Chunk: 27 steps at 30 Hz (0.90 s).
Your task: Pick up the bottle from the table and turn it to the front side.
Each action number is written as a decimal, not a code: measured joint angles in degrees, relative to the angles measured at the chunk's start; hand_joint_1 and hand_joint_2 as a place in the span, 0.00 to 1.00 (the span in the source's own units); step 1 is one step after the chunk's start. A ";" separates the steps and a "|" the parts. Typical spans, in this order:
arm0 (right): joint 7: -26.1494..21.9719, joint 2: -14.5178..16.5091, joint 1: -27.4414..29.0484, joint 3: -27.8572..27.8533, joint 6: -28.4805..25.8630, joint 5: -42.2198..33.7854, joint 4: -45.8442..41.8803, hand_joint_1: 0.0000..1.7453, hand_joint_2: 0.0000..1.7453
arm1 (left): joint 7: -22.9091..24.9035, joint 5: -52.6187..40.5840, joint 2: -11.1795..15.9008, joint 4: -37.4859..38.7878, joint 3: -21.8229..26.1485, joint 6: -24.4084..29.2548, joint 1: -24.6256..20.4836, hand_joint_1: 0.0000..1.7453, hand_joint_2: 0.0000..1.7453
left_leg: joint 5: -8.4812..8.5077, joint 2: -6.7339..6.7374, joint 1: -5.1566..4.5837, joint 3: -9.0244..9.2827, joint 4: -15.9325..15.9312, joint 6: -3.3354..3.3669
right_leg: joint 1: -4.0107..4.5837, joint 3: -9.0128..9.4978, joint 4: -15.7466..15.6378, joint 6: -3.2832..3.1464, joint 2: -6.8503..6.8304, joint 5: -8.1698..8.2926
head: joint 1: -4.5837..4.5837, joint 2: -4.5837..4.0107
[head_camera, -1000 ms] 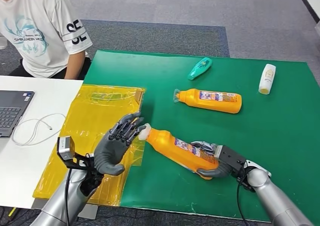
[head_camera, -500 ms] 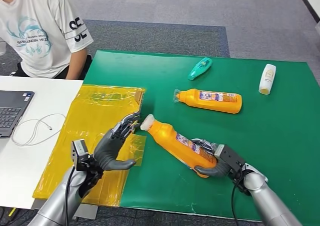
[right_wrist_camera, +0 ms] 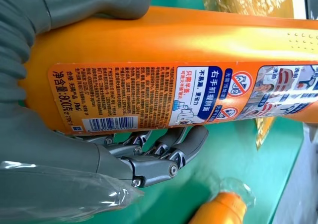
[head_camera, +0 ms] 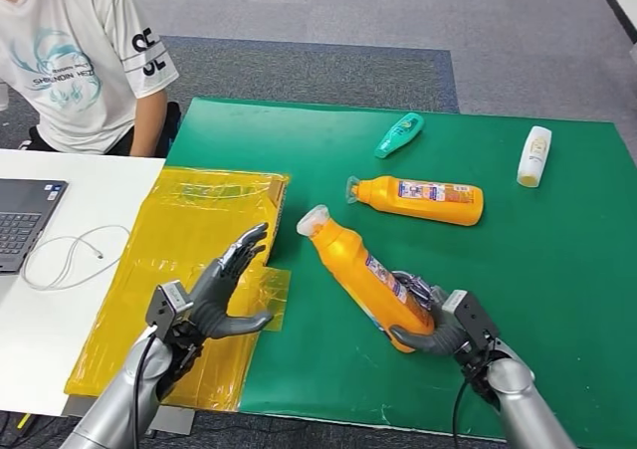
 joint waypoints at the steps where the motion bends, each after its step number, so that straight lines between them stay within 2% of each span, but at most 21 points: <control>1: 0.02 0.16 0.09 -0.23 -0.01 -0.02 -0.11 1.00 1.00 | 0.03 -0.01 -0.04 0.00 0.00 0.05 0.03 0.00 1.00 | 0.00 0.00 0.00 -0.01 0.00 0.00 | 0.00 -0.01 0.00 0.00 0.00 0.00 | 0.00 0.00; 12: 0.04 0.97 0.44 -1.17 0.01 -0.09 -0.59 1.00 1.00 | 0.08 0.02 -0.29 -0.02 0.01 0.08 0.16 0.00 1.00 | 0.00 0.00 0.00 -0.03 0.00 0.00 | 0.00 -0.03 0.00 0.00 0.00 0.00 | 0.01 -0.01; 18: -0.28 2.13 0.83 -1.77 0.57 -0.29 -2.21 1.00 1.00 | 0.07 1.90 -0.61 0.26 0.52 -1.72 0.25 0.00 1.00 | -0.01 0.00 0.00 -0.04 0.00 -0.01 | 0.00 -0.05 0.00 0.00 0.00 0.00 | 0.01 -0.01; 27: -0.97 3.56 1.56 -1.65 1.51 -0.49 -6.57 1.00 1.00 | 0.39 2.63 -1.47 3.78 0.96 -2.77 0.14 0.00 1.00 | -0.02 0.00 0.00 -0.05 0.00 -0.01 | 0.00 -0.07 0.00 -0.01 0.00 -0.01 | 0.01 0.00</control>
